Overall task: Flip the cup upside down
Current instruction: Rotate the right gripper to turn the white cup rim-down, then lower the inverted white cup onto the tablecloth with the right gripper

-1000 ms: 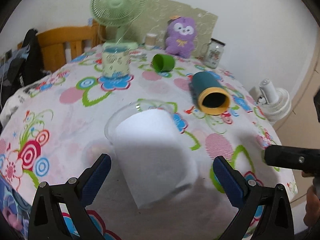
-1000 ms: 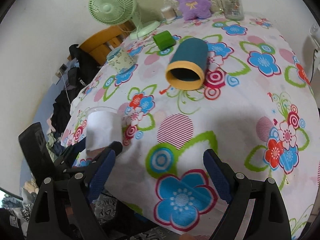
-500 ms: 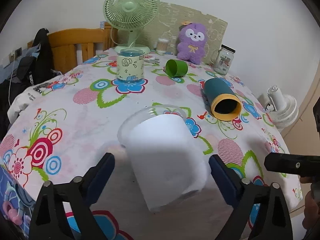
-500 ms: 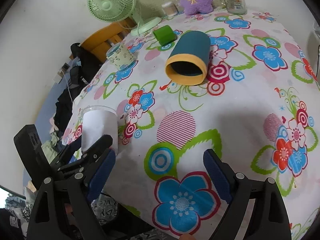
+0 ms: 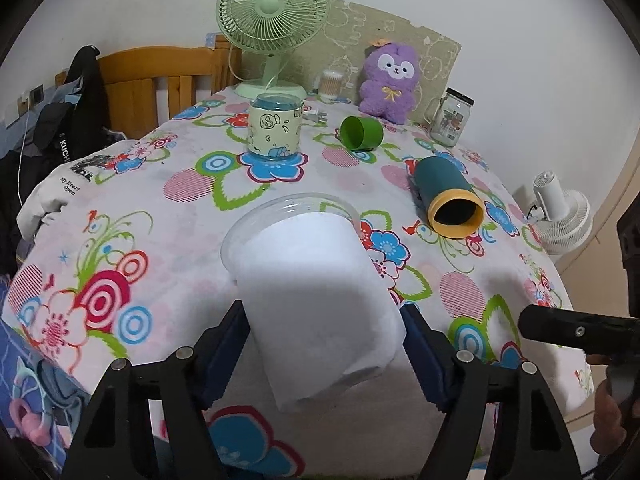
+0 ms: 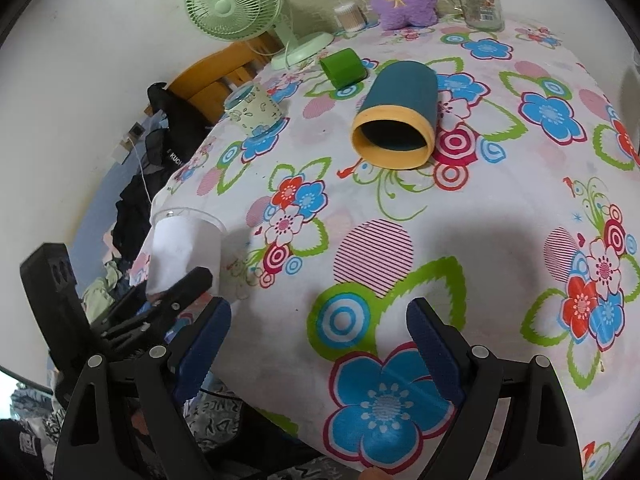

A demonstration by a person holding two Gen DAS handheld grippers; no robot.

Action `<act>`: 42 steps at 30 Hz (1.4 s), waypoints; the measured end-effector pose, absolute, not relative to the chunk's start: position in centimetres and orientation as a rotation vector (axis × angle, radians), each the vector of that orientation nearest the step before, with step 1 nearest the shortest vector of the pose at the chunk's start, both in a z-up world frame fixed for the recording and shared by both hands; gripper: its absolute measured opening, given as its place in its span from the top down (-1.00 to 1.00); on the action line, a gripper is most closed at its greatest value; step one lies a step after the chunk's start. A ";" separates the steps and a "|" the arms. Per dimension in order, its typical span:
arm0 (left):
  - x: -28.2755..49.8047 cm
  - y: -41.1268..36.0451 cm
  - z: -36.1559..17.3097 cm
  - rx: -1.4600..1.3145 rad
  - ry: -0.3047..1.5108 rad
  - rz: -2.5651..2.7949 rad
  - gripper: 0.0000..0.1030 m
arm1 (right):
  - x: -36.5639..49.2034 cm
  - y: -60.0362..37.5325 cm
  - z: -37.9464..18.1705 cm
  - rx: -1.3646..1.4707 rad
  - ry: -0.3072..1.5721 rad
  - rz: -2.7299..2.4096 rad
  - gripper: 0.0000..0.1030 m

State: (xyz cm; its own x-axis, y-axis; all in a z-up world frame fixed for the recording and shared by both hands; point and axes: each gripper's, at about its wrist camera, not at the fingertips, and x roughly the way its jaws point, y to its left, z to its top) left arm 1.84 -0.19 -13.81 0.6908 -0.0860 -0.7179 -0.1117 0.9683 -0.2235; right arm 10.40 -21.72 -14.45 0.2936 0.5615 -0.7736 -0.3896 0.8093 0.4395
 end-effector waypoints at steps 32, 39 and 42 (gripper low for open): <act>3.1 1.0 -11.5 -0.128 1.376 -0.302 -0.50 | 9.4 -19.7 -14.4 0.133 1.108 0.688 -0.77; 6.0 1.2 -12.7 -0.141 1.477 -0.310 -0.51 | 9.5 -19.8 -14.7 0.145 1.111 0.687 -0.77; 7.0 1.3 -12.6 -0.164 1.484 -0.314 -0.52 | 9.6 -19.9 -14.7 0.149 1.111 0.686 -0.77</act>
